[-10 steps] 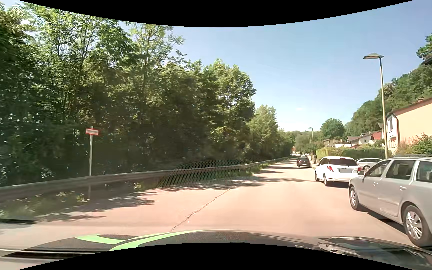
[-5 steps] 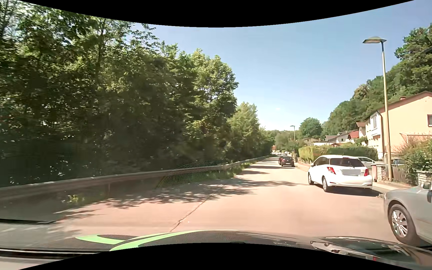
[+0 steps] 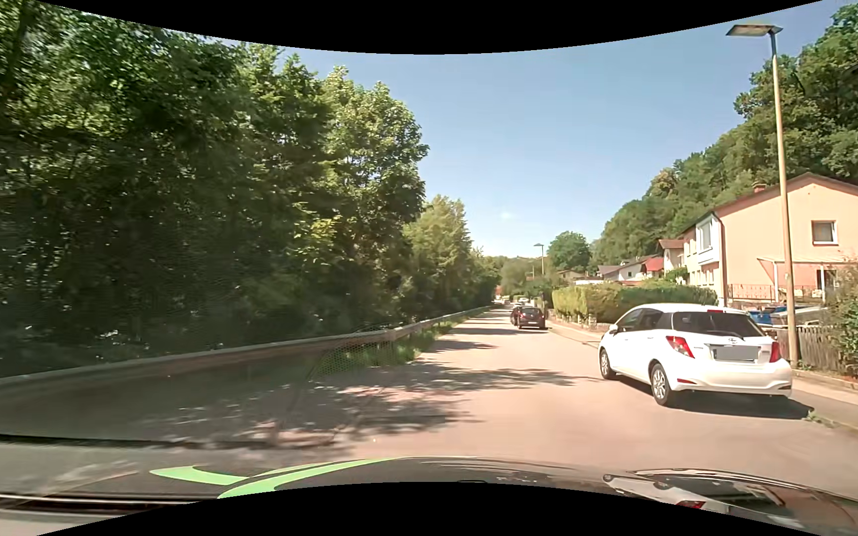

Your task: Follow the waypoints while adhering to traffic rules and regulations

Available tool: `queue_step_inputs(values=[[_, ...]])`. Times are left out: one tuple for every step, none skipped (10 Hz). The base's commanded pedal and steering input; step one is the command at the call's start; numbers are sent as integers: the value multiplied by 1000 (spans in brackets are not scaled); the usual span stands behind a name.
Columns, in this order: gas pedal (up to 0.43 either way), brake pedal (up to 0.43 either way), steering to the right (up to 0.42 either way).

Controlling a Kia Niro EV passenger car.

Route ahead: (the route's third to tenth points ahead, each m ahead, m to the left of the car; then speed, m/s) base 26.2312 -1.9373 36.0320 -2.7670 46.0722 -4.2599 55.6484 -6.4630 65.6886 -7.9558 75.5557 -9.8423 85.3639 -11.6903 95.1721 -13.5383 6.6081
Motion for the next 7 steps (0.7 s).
queue_step_inputs(values=[[260, 0, 125], [248, 0, 103], [240, 0, 77], [240, 0, 61], [220, 0, 44], [220, 0, 34], [197, 0, 25]])
